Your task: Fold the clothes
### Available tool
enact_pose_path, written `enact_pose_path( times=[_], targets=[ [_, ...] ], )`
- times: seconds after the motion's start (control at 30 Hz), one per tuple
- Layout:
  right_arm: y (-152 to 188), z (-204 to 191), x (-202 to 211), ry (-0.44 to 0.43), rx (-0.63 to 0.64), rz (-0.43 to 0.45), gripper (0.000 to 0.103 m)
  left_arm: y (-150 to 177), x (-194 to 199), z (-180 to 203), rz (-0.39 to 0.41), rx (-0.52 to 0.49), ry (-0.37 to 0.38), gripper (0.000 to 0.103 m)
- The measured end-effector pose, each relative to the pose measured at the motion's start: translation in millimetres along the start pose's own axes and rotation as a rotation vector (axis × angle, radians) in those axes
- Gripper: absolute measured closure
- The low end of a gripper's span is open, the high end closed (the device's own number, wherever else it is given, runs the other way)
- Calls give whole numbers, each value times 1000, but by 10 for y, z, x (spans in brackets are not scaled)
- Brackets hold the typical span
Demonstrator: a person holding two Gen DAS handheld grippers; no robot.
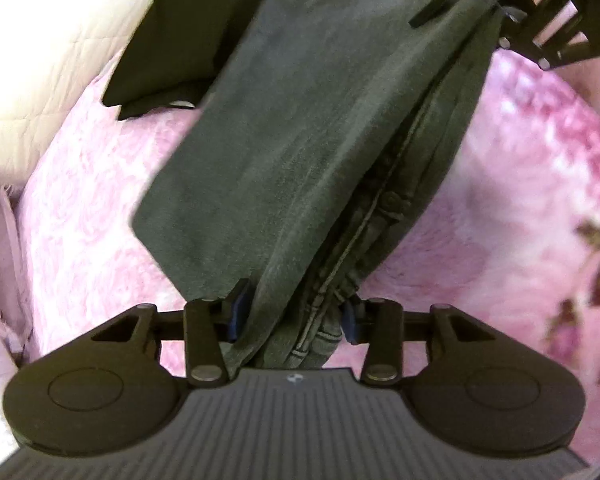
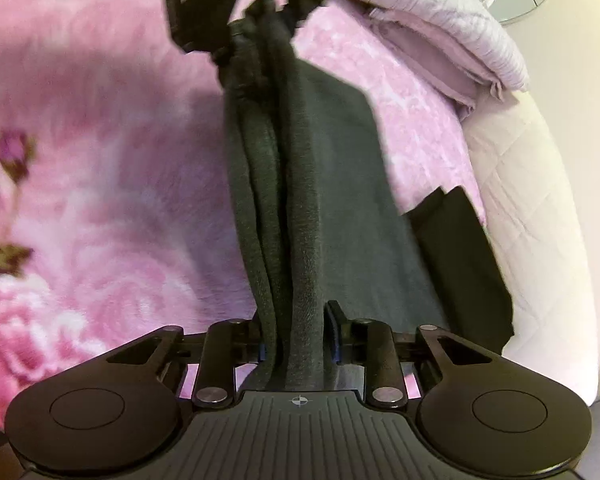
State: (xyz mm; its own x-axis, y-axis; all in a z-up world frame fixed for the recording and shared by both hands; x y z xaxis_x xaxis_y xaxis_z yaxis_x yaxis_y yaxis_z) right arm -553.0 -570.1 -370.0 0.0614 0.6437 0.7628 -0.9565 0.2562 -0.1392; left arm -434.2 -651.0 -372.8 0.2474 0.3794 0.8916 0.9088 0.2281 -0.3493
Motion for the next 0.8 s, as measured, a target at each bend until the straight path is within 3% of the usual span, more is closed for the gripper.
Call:
enact_pose_path(
  times=[0.13, 0.3, 0.43, 0.57, 0.8],
  targets=[
    [-72, 287, 454, -80, -4, 41, 78, 0, 512, 6, -30, 35, 26, 67],
    [-204, 271, 775, -161, 18, 67, 79, 126, 1009, 149, -87, 57, 54, 68],
    [-309, 258, 1035, -226, 36, 87, 79, 275, 1107, 293, -120, 68, 57, 69],
    [-344, 55, 1012, -246, 75, 88, 79, 360, 1099, 399, -144, 79, 43, 69],
    [-268, 97, 932, -286, 127, 107, 79, 326, 1071, 415, -161, 148, 31, 70]
  ],
)
Point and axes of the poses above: each gripper's, at about its wrist camera, not at the fingertips, and x roughly against the way its jaws point, z to its right, y to its underside, the point moved 6 cm from there along -x, roughly the way its jaws point, and after that the axes turned 12 degrees about x, right-handed, at the moved point
